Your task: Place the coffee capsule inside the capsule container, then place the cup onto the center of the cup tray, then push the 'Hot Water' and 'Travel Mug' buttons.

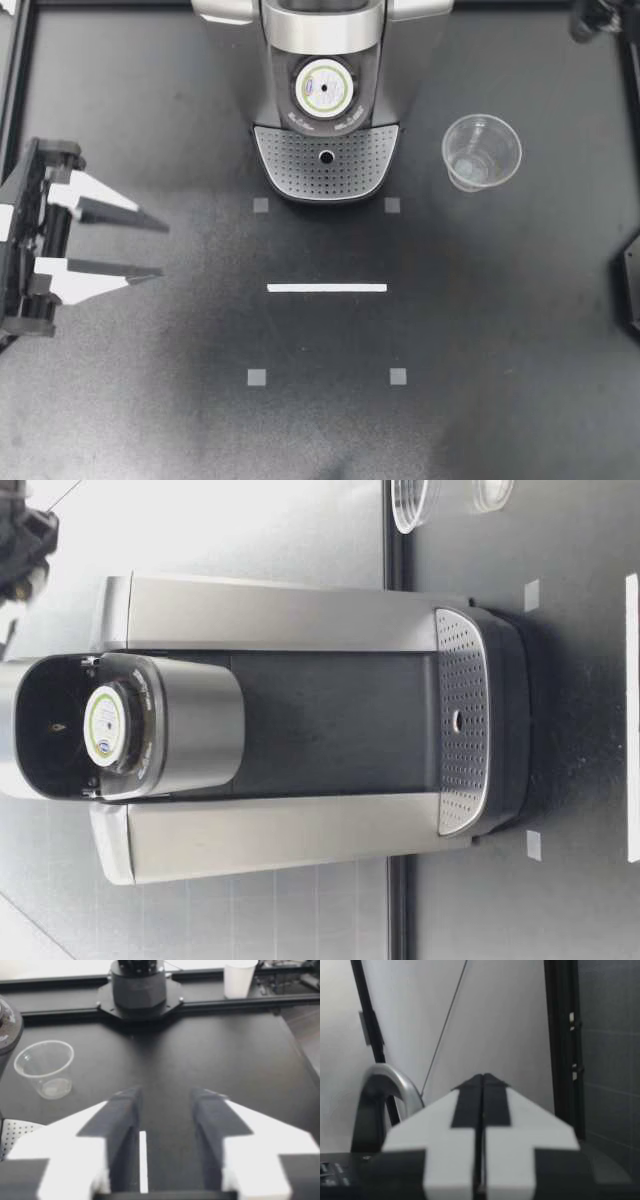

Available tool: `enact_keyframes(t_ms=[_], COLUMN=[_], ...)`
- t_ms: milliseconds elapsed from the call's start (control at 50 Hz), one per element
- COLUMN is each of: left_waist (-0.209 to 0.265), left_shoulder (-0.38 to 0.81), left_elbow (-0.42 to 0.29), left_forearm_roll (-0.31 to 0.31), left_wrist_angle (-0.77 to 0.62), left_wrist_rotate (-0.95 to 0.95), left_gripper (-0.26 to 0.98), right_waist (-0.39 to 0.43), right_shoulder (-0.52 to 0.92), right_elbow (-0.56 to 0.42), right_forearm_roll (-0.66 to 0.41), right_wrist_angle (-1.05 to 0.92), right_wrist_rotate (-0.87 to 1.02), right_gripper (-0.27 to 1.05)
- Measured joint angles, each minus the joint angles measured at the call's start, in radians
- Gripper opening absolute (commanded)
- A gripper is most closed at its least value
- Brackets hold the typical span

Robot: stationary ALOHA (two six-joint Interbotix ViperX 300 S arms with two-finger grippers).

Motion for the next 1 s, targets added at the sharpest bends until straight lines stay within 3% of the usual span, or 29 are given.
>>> enact_keyframes(t_ms=[620,1000], left_waist=[-0.002,-0.002], left_shoulder=[-0.012,-0.017], left_elbow=[0.006,0.008], left_forearm_roll=[0.0,0.0], left_wrist_angle=[0.009,0.009], left_wrist_rotate=[0.002,0.006], left_gripper=[0.3,0.3], right_waist=[0.052,0.202], right_shoulder=[0.009,-0.077], right_elbow=[-0.035,0.066], right_forearm_roll=[-0.025,-0.037], right_wrist_angle=[0.103,0.109], right_wrist_rotate=[-0.002,0.005], right_gripper=[0.05,0.05])
